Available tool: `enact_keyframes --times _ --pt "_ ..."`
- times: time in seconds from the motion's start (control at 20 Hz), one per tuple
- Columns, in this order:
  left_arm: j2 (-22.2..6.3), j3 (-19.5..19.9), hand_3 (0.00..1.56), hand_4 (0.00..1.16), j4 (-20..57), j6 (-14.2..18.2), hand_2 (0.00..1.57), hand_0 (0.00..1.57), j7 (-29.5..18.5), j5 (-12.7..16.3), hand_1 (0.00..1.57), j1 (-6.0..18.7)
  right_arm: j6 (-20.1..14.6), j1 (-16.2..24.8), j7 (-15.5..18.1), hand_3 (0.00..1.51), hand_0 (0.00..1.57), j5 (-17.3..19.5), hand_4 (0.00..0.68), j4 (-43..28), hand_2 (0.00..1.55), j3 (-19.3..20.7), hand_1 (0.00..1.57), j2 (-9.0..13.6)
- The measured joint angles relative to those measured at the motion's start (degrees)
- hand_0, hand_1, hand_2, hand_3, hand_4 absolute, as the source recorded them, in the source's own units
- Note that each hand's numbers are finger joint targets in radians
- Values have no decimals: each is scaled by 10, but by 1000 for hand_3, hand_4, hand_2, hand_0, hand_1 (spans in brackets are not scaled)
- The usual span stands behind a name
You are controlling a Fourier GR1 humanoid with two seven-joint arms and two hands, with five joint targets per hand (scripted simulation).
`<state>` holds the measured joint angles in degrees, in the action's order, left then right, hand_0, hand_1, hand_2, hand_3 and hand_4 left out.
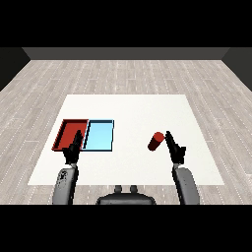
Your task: Pick the red can and put it in the red box
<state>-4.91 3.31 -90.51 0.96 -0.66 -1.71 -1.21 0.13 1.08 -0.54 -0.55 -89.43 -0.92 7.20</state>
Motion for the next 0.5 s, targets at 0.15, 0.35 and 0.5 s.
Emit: enact_keyframes --times 0.15,0.35,0.5 --pt "1 -4 0 0 0 -6 0 0 -1 1 0 3 37 10 16 0 0 -31 0 1 0 38 0 29" --pt "11 -17 0 0 -14 -18 0 0 -28 8 0 13 114 20 63 0 0 -107 0 12 0 115 0 89" --pt "23 -13 0 0 -39 -29 0 0 -101 28 0 21 164 20 126 0 0 -151 0 11 0 150 0 109"
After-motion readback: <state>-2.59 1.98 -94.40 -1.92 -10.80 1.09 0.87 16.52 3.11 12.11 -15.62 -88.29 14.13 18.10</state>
